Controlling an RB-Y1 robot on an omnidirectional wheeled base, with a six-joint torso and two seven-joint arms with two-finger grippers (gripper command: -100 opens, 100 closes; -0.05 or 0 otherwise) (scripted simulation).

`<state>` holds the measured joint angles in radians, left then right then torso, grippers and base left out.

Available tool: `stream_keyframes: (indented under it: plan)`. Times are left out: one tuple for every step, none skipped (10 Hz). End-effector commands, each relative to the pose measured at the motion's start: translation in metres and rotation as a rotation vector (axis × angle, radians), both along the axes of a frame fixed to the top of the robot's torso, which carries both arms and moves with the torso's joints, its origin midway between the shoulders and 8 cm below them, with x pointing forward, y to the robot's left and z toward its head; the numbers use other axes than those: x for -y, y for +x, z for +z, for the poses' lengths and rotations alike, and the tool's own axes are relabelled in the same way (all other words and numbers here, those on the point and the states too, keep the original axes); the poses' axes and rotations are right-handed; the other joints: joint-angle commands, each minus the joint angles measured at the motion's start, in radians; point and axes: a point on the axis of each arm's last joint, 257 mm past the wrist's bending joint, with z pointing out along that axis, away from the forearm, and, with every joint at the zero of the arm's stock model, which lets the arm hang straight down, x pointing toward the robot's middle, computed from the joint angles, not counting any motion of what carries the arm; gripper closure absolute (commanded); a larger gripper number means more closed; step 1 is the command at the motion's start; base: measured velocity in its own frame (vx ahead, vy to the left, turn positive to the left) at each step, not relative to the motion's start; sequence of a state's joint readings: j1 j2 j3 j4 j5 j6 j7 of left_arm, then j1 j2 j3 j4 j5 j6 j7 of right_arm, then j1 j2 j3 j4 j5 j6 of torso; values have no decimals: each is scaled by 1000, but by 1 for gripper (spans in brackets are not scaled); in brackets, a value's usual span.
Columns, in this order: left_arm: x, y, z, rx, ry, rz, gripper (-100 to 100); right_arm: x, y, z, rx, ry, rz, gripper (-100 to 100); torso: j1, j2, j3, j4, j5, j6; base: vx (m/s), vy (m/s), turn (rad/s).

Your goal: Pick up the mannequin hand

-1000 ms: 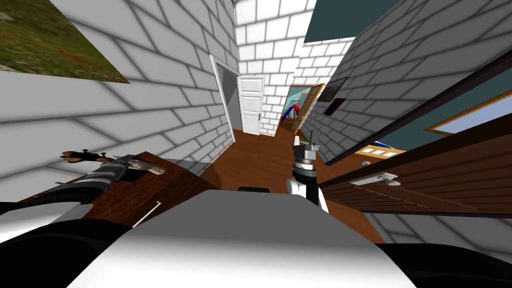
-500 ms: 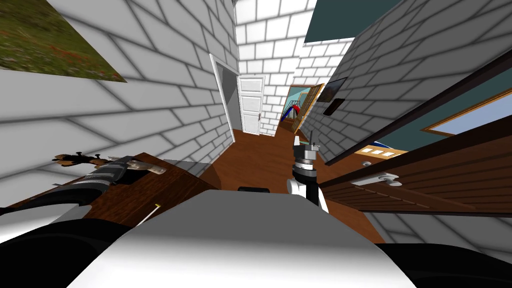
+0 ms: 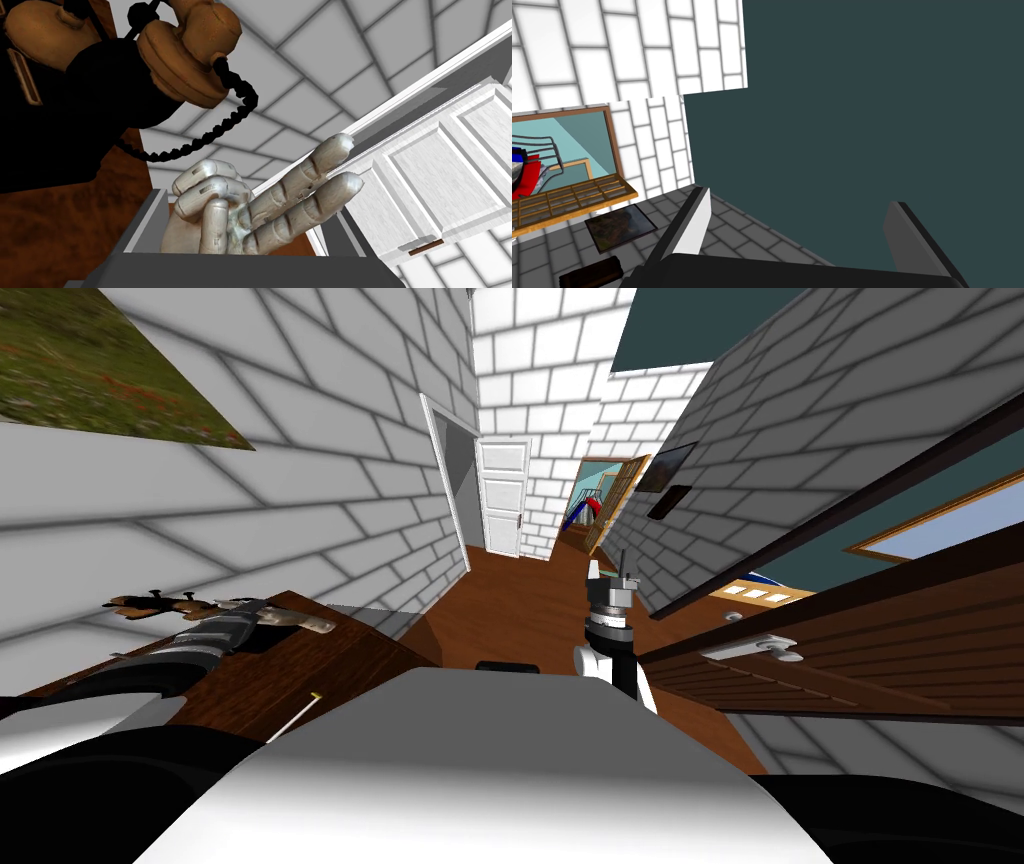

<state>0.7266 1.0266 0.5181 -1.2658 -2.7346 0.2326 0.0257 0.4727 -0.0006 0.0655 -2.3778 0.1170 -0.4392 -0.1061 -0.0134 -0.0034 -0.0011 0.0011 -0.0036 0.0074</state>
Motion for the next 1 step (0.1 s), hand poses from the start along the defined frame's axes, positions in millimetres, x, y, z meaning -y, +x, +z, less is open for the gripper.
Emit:
stream_keyframes:
  plan:
    - [0, 0, 0, 0, 0, 0, 0, 0, 0, 0, 0, 0, 0, 0, 0, 0, 0, 0, 0, 0, 0, 0, 0]
